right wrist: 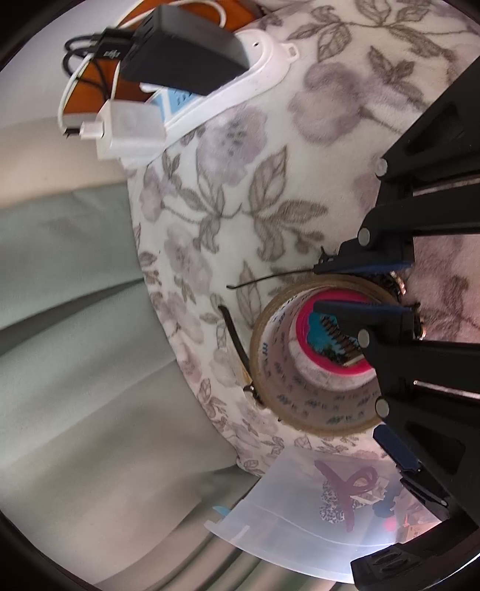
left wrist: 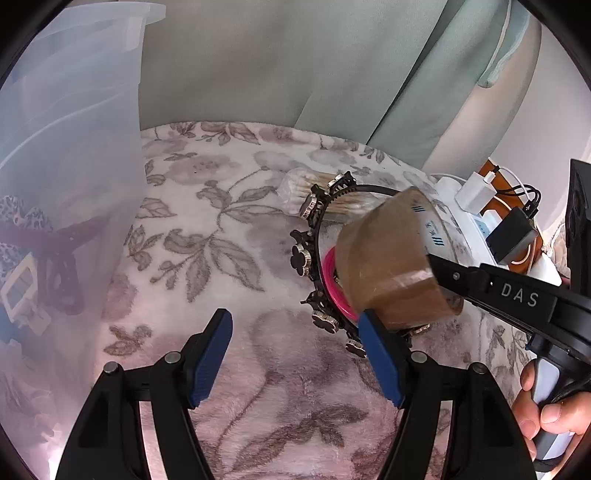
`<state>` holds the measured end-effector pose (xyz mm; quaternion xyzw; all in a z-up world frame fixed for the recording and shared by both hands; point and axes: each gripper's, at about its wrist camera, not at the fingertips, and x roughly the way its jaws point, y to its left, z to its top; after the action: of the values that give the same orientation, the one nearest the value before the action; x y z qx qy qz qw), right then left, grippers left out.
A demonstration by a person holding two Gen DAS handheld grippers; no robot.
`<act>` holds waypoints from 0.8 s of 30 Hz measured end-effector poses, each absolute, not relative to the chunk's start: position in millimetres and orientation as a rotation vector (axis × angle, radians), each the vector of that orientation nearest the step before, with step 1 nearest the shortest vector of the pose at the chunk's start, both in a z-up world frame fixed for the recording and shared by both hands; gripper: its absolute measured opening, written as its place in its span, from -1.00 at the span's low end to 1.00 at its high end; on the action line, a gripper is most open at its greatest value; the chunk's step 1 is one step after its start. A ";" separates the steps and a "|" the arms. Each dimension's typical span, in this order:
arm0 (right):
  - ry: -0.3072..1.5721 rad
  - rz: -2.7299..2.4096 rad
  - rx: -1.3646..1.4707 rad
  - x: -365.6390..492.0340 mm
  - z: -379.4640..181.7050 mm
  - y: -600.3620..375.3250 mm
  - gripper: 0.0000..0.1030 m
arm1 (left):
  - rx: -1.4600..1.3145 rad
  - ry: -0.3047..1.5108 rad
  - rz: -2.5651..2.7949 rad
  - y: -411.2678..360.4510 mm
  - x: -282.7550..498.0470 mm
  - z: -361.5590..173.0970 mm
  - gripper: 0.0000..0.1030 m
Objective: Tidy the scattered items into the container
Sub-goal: 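Grasp the tape roll rim with the right tool and lift it off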
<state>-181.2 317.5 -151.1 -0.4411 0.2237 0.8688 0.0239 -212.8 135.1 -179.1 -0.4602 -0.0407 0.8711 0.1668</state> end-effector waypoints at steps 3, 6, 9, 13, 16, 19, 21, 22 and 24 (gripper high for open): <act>0.703 2.694 -1.362 -178.4 -151.9 318.7 -0.77 | -1.309 -0.111 2.480 135.3 -215.3 -180.4 0.38; 0.711 2.706 -1.350 -176.8 -151.0 319.0 -0.77 | -1.318 -0.115 2.472 134.5 -220.2 -182.6 0.38; 0.750 2.712 -1.335 -171.1 -149.4 323.2 -0.80 | -1.325 -0.123 2.468 133.8 -223.3 -184.3 0.38; 0.774 2.710 -1.315 -161.3 -144.4 330.5 -0.86 | -1.322 -0.113 2.461 138.3 -224.6 -185.0 0.38; 0.770 2.713 -1.296 -154.4 -138.2 334.6 -0.86 | -1.320 -0.101 2.455 143.7 -226.7 -185.7 0.37; 0.764 2.715 -1.282 -148.0 -133.7 340.3 -0.86 | -1.326 -0.097 2.447 148.2 -229.8 -188.0 0.36; 0.757 2.709 -1.272 -143.0 -130.8 345.3 -0.86 | -1.328 -0.104 2.441 150.3 -231.7 -188.5 0.36; 0.750 2.701 -1.265 -140.0 -129.4 348.5 -0.86 | -1.328 -0.108 2.440 151.2 -232.5 -188.3 0.36; 0.741 2.681 -1.255 -134.2 -127.7 355.7 -0.86 | -1.329 -0.117 2.439 152.8 -234.1 -187.9 0.34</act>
<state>-134.2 355.7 -127.7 -0.4107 0.2425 0.8778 0.0449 -234.1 152.8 -187.9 -0.4701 -0.0413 0.8631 0.1799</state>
